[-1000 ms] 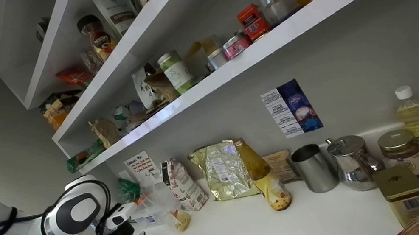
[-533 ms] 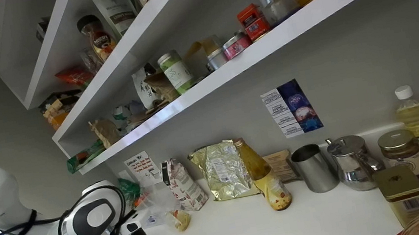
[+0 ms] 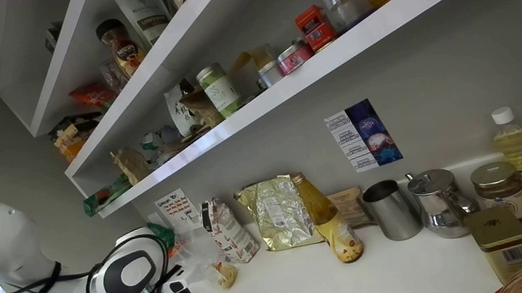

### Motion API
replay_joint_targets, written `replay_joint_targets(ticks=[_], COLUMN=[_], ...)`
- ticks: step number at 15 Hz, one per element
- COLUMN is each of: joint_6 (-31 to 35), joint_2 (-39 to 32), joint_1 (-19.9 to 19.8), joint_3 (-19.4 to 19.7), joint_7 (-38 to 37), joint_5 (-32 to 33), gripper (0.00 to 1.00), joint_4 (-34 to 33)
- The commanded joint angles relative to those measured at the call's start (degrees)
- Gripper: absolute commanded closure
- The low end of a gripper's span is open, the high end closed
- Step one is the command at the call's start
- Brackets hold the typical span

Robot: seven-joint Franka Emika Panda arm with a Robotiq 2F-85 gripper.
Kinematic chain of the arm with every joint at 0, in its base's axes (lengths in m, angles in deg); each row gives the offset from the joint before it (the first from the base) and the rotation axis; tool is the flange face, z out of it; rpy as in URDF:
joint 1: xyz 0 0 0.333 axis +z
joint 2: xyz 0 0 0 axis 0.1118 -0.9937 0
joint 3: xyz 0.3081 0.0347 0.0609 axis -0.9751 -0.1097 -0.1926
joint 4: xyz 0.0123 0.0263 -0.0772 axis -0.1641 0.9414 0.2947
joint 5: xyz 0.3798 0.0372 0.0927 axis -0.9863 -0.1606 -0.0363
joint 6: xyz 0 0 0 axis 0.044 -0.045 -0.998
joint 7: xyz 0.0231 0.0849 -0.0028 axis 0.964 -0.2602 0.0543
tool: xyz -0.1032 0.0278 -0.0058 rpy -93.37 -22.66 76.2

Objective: Put the cup on the plate

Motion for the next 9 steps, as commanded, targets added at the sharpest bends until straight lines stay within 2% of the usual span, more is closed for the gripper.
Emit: replay_joint_targets(ticks=[1,2,4,5,6,8,9], joint_6=[-0.05,-0.24,-0.79,-0.10,-0.10,-0.10,-0.10], joint_2=[0.00,0.24,1.86,0.15,0.19,0.15,0.14], joint_1=[0.69,0.64,0.34,0.69,0.68,0.69,0.69], joint_3=[0.61,0.56,0.35,0.60,0.60,0.61,0.61], joint_7=[0.39,0.45,0.88,0.37,0.37,0.37,0.38], joint_5=[-0.51,-0.64,-1.04,-0.50,-0.49,-0.49,-0.49], gripper=[0.69,0.43,0.35,0.27,0.46,0.30,0.27], joint_4=[-0.03,0.12,1.08,0.06,0.07,0.09,0.09])
